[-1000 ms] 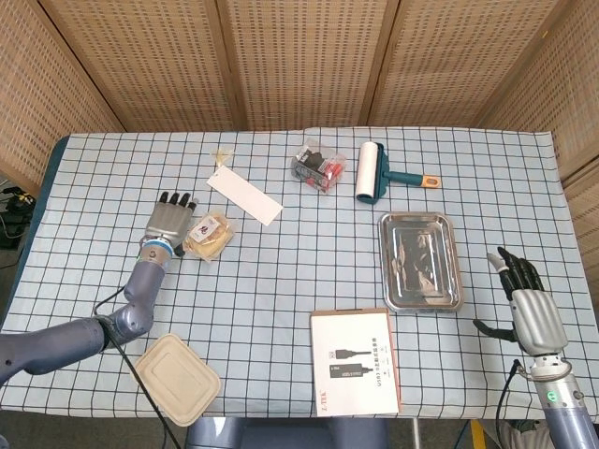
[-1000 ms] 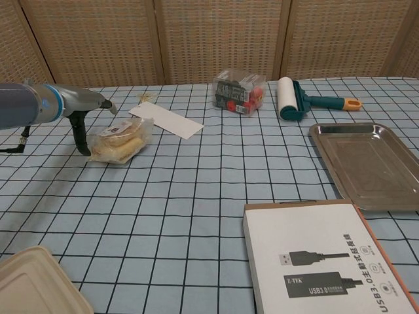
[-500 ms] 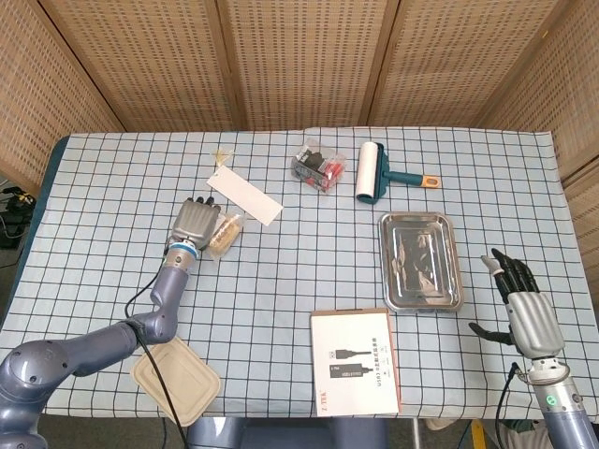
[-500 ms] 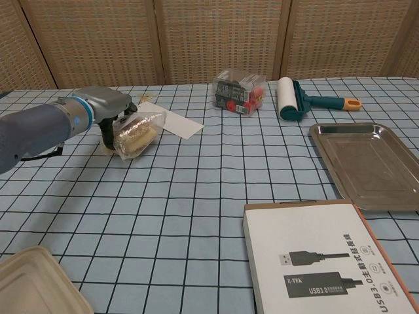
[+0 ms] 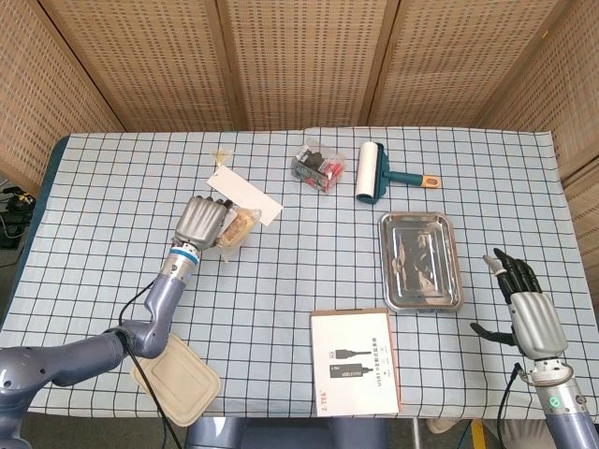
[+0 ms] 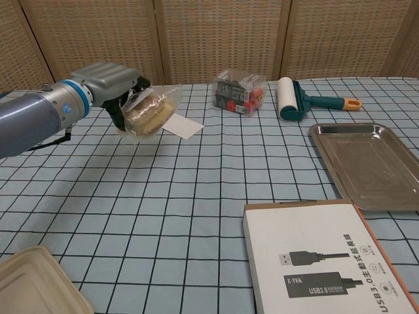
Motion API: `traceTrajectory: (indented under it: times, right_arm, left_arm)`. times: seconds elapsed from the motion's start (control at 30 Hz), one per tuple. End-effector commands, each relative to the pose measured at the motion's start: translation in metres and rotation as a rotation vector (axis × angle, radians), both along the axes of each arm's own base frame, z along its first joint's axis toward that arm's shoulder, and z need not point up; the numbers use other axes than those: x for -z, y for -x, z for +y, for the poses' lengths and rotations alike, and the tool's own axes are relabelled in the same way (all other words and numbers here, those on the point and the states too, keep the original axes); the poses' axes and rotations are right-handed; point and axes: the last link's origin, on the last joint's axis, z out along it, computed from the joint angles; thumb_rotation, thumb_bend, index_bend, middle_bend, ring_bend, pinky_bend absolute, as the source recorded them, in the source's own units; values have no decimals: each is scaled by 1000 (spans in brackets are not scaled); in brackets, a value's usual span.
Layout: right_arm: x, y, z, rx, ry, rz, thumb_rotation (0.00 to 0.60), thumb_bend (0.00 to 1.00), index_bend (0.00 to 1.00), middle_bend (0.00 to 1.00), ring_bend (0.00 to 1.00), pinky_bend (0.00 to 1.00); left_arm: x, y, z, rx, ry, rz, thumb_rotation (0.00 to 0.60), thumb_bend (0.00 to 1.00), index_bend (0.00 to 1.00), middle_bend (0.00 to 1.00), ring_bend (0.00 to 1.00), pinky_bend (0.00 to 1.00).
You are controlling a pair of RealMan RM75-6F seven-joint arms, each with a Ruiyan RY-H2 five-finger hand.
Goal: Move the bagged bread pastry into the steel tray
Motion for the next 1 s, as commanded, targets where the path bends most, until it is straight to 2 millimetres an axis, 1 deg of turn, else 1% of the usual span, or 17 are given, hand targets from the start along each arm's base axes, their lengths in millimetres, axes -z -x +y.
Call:
traceTrajectory:
  times: [0.03, 0.07, 0.13, 0.17, 0.2, 0.27, 0.33, 0.37, 0.4, 0.43, 0.5, 0.57, 0.63, 0.77, 0.87, 0.93, 1.0]
  right_arm:
    - [-1, 1, 0, 2, -1, -3, 600, 121, 0, 0, 0, 0]
    - [-1, 1, 0, 2, -1, -2, 600, 121, 0, 0, 0, 0]
    - [-2, 0, 0, -2, 0, 0, 600, 121, 0, 0, 0, 0]
    - [-3, -1, 1, -5, 4, -5, 600, 121, 0, 0, 0, 0]
    - [-6, 0, 1, -6, 13, -11, 600, 121, 0, 0, 0, 0]
    - [-9, 1, 1, -3, 21, -15, 600, 121, 0, 0, 0, 0]
    - [-11, 3, 1, 2, 25, -17, 600, 121, 0, 0, 0, 0]
    - [-12, 4, 1, 7, 26, -16, 600, 121, 0, 0, 0, 0]
    - [-14, 7, 1, 15, 34, -3, 600, 121, 0, 0, 0, 0]
    - [-15, 7, 1, 16, 37, 0, 600, 121, 0, 0, 0, 0]
    - [-18, 8, 2, 17, 53, 6, 600, 121, 0, 0, 0, 0]
    - [-19, 9, 2, 20, 58, 2, 600, 121, 0, 0, 0, 0]
    - [-20, 9, 3, 23, 58, 6, 600, 121, 0, 0, 0, 0]
    - [-18, 9, 3, 22, 52, 11, 600, 121, 0, 0, 0, 0]
    - [-15, 9, 3, 25, 44, 19, 600, 121, 0, 0, 0, 0]
    - [-14, 8, 3, 25, 42, 28, 600, 121, 0, 0, 0, 0]
    - [-14, 8, 3, 28, 40, 33, 600, 121, 0, 0, 0, 0]
  left_arm:
    - [-3, -23, -1, 72, -10, -26, 600, 400, 711, 457, 461, 497]
    - [-2, -28, -1, 82, -8, -28, 600, 400, 709, 457, 461, 496]
    - [5, -45, -1, 114, 1, -31, 600, 397, 700, 451, 461, 491]
    - [10, -58, -1, 140, 9, -30, 600, 394, 690, 441, 461, 487]
    - [20, -78, 0, 167, 18, -36, 600, 387, 675, 426, 459, 481]
    - [32, -96, 1, 175, 30, -55, 600, 371, 627, 370, 426, 447]
    - [41, -110, 0, 184, 51, -67, 600, 320, 501, 219, 290, 340]
    - [47, -118, -1, 196, 61, -63, 600, 268, 403, 131, 190, 259]
    - [54, -132, -3, 241, 64, -21, 600, 188, 259, 50, 88, 150]
    - [56, -135, -2, 248, 59, -11, 600, 107, 126, 6, 21, 63]
    - [62, -146, -4, 265, 49, 0, 600, 22, 8, 0, 0, 1]
    - [65, -148, -5, 250, 50, -27, 600, 0, 0, 0, 0, 0]
    - [64, -146, -5, 232, 57, -40, 600, 0, 0, 0, 0, 0]
    - [53, -129, -3, 210, 39, -42, 600, 0, 0, 0, 0, 0]
    - [39, -113, -5, 182, 44, -60, 600, 0, 0, 0, 0, 0]
    - [19, -96, -13, 176, 26, -81, 600, 0, 0, 0, 0, 0]
    - [7, -85, -20, 180, 9, -87, 600, 0, 0, 0, 0, 0]
